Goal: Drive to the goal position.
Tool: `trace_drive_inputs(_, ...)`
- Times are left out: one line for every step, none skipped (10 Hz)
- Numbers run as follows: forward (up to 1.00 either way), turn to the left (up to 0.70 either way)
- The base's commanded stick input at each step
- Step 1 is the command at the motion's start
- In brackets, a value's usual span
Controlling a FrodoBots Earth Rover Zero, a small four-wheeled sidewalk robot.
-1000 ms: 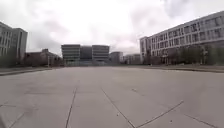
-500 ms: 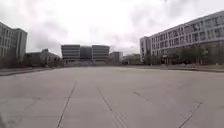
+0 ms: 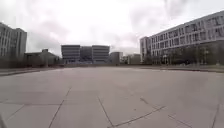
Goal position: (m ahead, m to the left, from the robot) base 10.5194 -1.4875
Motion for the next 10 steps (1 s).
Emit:
trace_drive_inputs(0.7,0.19)
trace_drive_inputs(0.7,0.01)
trace_drive_inputs(0.7,0.01)
trace_drive_inputs(0.7,0.01)
trace_drive_inputs(0.7,0.01)
trace_drive_inputs(0.7,0.01)
trace_drive_inputs(0.7,0.01)
trace_drive_inputs(0.7,0.01)
trace_drive_inputs(0.7,0.01)
trace_drive_inputs(0.7,0.01)
